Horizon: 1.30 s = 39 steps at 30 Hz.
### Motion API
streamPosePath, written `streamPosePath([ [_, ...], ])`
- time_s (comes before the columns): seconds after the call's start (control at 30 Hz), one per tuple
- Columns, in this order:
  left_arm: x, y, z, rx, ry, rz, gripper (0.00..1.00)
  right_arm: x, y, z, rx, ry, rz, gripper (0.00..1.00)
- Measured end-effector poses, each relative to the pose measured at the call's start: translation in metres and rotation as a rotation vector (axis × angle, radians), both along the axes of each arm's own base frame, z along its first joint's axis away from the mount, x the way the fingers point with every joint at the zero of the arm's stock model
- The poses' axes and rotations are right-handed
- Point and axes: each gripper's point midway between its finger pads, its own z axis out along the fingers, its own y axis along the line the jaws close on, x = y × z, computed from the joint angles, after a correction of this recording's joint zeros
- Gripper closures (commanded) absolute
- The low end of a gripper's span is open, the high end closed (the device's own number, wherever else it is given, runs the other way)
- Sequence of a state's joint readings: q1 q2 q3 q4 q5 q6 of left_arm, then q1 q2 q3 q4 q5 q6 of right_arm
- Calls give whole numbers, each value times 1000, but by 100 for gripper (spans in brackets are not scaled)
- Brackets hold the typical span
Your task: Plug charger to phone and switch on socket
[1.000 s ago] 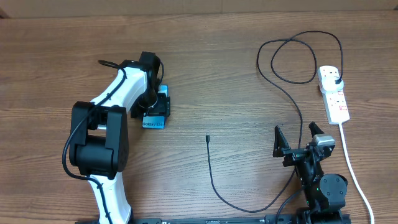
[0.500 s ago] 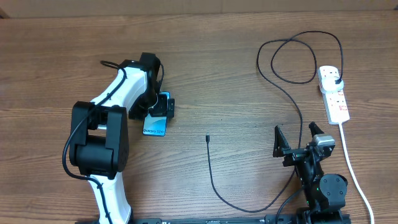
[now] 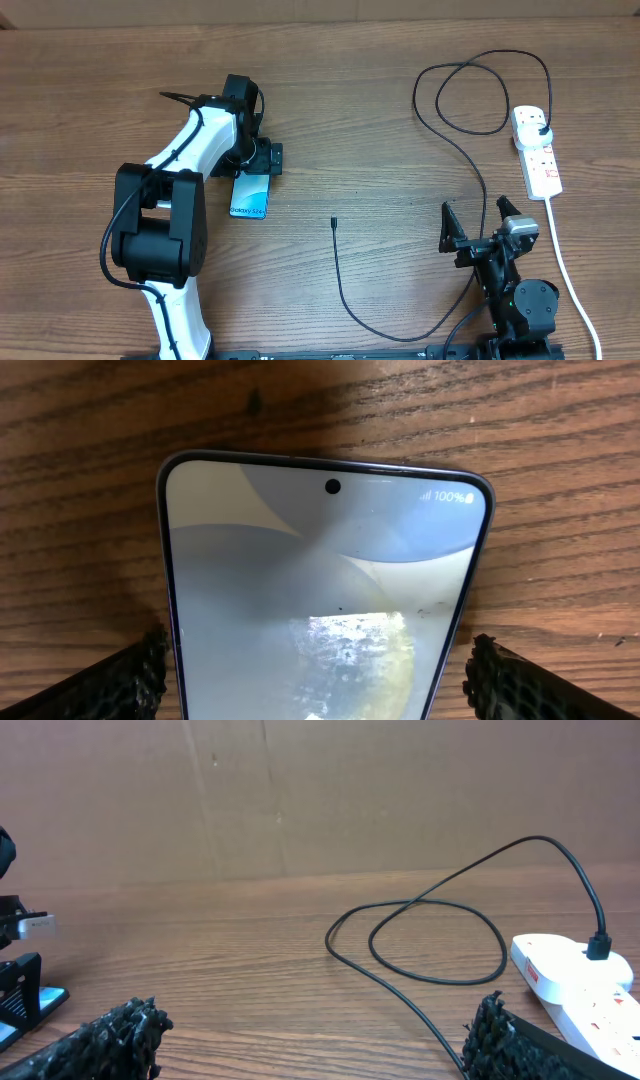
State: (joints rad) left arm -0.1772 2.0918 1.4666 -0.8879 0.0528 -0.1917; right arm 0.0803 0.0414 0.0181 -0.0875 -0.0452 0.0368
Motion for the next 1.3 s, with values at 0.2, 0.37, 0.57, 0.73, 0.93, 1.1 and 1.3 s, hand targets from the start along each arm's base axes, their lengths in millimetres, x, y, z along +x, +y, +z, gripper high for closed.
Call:
streamPosePath([
  [0.2,0,0,0,1,-1,0,0,0,0,0,0,0,0,0],
  [0.37,2,0,0,0,-9,0,0,0,0,0,0,0,0,0],
  [0.57,8,-1,0,-3,-34,1,0,0,0,0,0,0,0,0],
  [0.73,11,-1,1,-3,-44,0,0,0,0,0,0,0,0,0],
  [0.93,10,-1,0,-2,-41,0,0,0,0,0,0,0,0,0],
  [1.1,7,0,-1,4,-39,-26,1,0,0,0,0,-1,0,0],
  [1.3,0,3,-2,17,-32,-84,0,0,0,0,0,0,0,0],
])
